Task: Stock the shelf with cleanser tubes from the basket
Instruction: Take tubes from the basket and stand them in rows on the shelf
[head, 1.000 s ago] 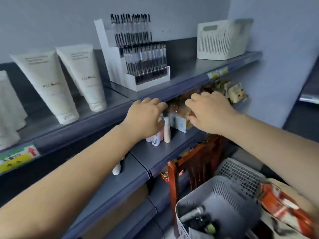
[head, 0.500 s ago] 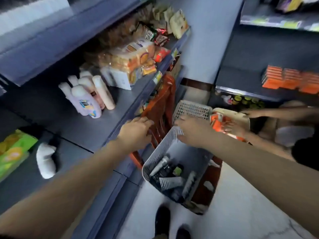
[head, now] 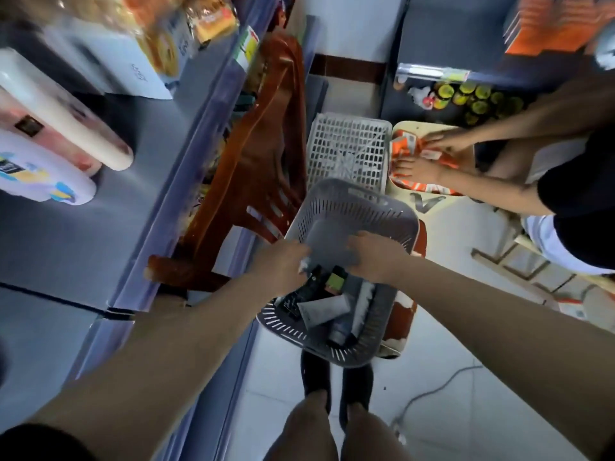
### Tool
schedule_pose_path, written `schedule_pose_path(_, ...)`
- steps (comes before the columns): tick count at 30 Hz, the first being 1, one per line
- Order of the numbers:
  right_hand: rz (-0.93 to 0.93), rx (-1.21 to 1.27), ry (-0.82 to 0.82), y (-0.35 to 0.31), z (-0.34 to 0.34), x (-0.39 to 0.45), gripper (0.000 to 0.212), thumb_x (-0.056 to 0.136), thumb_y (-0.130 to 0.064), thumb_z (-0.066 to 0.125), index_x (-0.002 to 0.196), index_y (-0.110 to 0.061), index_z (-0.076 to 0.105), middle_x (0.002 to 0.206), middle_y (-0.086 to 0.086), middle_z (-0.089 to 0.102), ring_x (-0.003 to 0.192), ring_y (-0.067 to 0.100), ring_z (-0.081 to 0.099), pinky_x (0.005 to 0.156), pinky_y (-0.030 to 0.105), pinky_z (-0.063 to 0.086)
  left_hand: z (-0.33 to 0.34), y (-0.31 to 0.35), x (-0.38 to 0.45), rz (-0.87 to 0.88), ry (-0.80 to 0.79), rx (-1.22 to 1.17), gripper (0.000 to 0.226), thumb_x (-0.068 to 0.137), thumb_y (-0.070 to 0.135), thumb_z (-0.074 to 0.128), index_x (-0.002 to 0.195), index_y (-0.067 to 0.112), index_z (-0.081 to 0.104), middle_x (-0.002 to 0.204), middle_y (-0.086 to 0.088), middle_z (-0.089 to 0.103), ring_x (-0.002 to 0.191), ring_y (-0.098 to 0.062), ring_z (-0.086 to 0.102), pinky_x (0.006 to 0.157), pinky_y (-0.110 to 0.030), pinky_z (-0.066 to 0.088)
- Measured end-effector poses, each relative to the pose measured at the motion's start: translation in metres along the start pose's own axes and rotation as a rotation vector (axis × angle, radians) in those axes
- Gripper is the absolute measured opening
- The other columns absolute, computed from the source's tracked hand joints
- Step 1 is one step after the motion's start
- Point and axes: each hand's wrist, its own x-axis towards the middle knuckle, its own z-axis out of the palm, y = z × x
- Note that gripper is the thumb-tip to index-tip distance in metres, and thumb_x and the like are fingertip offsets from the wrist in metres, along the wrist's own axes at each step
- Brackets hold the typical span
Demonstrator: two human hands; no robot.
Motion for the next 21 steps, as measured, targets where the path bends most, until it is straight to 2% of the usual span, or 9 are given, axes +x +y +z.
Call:
schedule_pose_path(2,0.011,0.007,-0.034,0.010,0.021,0.012,0.048,0.089,-0.033,0.053,0.131,-0.012,0.047,0.128,0.011,0.051,0.116,0.028,0.050,0.089,0.034,0.044,0.024,-0.005,0.010,-0.002,-0.068,-0.043,0.027,0.081,0.018,0.057,0.105,0.007,0.056,0.109,-0.008,0.057,0.100,-0.031,0.056,0.078,-0.043,0.050)
schedule_pose_path(4,0.033,0.021,-0.076,0.019,0.042,0.023,0.047,0.089,-0.031,0.054,0.131,-0.010,0.048,0.128,0.012,0.051,0.115,0.028,0.050,0.090,0.034,0.043,0.048,-0.010,0.020,-0.034,-0.142,-0.060,0.016,0.079,0.016,0.057,0.093,0.011,0.050,0.106,-0.008,0.057,0.098,-0.031,0.056,0.076,-0.039,0.049)
schedule_pose_path(6,0.068,0.058,-0.132,0.025,0.062,0.034,0.050,0.089,-0.033,0.056,0.132,-0.009,0.047,0.132,0.011,0.049,0.118,0.029,0.048,0.093,0.035,0.043,0.074,-0.016,0.029,-0.072,-0.204,-0.065,0.027,0.080,0.017,0.058,0.106,0.014,0.055,0.112,-0.011,0.057,0.101,-0.033,0.055,0.077,-0.036,0.048)
schedule_pose_path(8,0.081,0.100,-0.150,0.029,0.084,0.047,0.047,0.087,-0.033,0.058,0.127,-0.008,0.050,0.127,0.012,0.053,0.116,0.029,0.050,0.091,0.035,0.044,0.098,-0.022,0.040,-0.114,-0.250,-0.083,0.041,0.081,0.016,0.060,0.121,0.014,0.055,0.121,-0.014,0.056,0.107,-0.034,0.055,0.086,-0.040,0.050)
schedule_pose_path(10,0.067,0.103,-0.174,0.032,0.108,0.062,0.043,0.086,-0.029,0.059,0.121,-0.005,0.053,0.123,0.012,0.055,0.114,0.030,0.052,0.091,0.037,0.047,0.119,-0.028,0.049,-0.142,-0.270,-0.115,0.040,0.081,0.014,0.060,0.120,0.012,0.056,0.121,-0.016,0.056,0.107,-0.035,0.056,0.087,-0.043,0.050)
schedule_pose_path(16,-0.003,0.013,-0.250,0.024,0.171,0.102,0.046,0.086,-0.028,0.058,0.127,-0.010,0.048,0.126,0.010,0.053,0.113,0.028,0.053,0.091,0.037,0.047,0.164,-0.043,0.077,-0.212,-0.235,-0.181,0.034,0.086,0.017,0.055,0.119,0.011,0.057,0.119,-0.013,0.058,0.104,-0.033,0.056,0.085,-0.038,0.049)
schedule_pose_path(21,-0.029,-0.181,-0.246,0.007,0.213,0.125,0.038,0.088,-0.024,0.057,0.123,-0.012,0.050,0.127,0.007,0.051,0.119,0.026,0.049,0.091,0.037,0.042,0.186,-0.054,0.095,-0.341,-0.155,-0.342,0.037,0.088,0.018,0.054,0.125,0.013,0.054,0.122,-0.013,0.058,0.107,-0.031,0.057,0.089,-0.038,0.048)
